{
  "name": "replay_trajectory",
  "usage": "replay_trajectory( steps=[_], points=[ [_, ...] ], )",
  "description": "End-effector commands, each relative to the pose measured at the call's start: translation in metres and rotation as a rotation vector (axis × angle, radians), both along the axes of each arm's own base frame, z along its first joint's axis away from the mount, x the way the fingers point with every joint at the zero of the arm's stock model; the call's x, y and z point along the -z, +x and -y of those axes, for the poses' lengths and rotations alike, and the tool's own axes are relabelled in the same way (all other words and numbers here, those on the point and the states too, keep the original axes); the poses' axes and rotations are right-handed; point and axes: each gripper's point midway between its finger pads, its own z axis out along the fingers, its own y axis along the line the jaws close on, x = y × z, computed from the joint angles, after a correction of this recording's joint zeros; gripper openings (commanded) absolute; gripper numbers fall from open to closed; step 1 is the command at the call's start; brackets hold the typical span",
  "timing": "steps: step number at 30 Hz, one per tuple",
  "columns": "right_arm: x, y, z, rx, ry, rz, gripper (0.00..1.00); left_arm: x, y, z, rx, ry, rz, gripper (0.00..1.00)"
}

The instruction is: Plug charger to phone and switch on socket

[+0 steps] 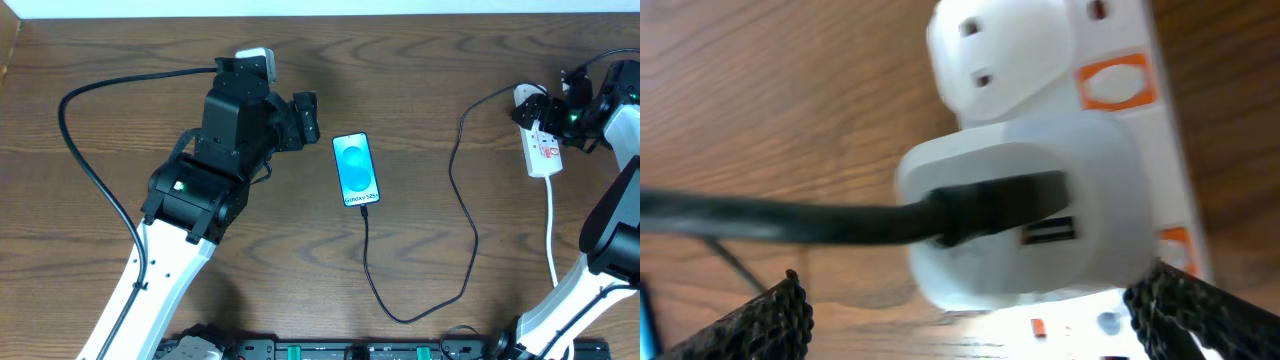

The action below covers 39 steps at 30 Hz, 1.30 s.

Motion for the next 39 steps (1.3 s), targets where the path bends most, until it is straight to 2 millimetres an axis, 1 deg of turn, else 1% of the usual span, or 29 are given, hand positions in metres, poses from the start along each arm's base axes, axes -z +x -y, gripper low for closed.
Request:
replay_trajectory(
  steps=[1, 5, 15, 18, 21, 22, 24, 27, 31, 33, 35, 39],
  points=[
    [0.019, -0.014, -0.034, -0.044, 0.147, -0.051, 0.99, -0.003, 0.000, -0.004, -0.006, 0.015, 0.012, 0.89],
    [0.018, -0.009, -0.033, -0.046, 0.139, -0.030, 0.99, -0.003, 0.000, -0.004, -0.006, 0.015, 0.012, 0.89],
    [0.017, -0.008, -0.031, -0.045, 0.134, -0.022, 0.99, -0.002, 0.000, -0.004, -0.006, 0.015, 0.011, 0.89],
    [0.011, -0.003, -0.029, -0.045, 0.130, -0.007, 0.99, -0.003, 0.000, -0.004, -0.006, 0.015, 0.012, 0.89],
    [-0.004, 0.004, -0.026, -0.041, 0.118, 0.025, 0.99, -0.003, 0.000, -0.004, -0.007, 0.015, 0.011, 0.89],
    [-0.015, 0.008, -0.023, -0.034, 0.096, 0.044, 0.99, -0.002, 0.000, -0.004, -0.007, 0.015, 0.011, 0.89],
    [-0.028, 0.011, -0.013, -0.008, 0.043, 0.054, 0.99, -0.003, 0.000, -0.004, -0.006, 0.015, 0.012, 0.89],
    [-0.036, 0.012, 0.000, 0.022, -0.034, 0.044, 0.99, -0.003, 0.000, -0.004, -0.007, 0.015, 0.011, 0.89],
    [-0.037, 0.007, 0.020, 0.068, -0.142, 0.004, 0.99, -0.002, 0.000, -0.004, -0.006, 0.015, 0.011, 0.89],
    [-0.036, 0.006, 0.026, 0.079, -0.174, -0.005, 0.99, -0.003, 0.000, -0.004, -0.007, 0.015, 0.011, 0.89],
    [-0.034, 0.005, 0.030, 0.089, -0.198, -0.013, 0.99, -0.003, 0.000, -0.004, -0.007, 0.015, 0.011, 0.89],
    [-0.035, 0.007, 0.030, 0.077, -0.207, -0.002, 0.99, -0.002, 0.000, -0.004, -0.007, 0.015, 0.011, 0.89]
  ],
)
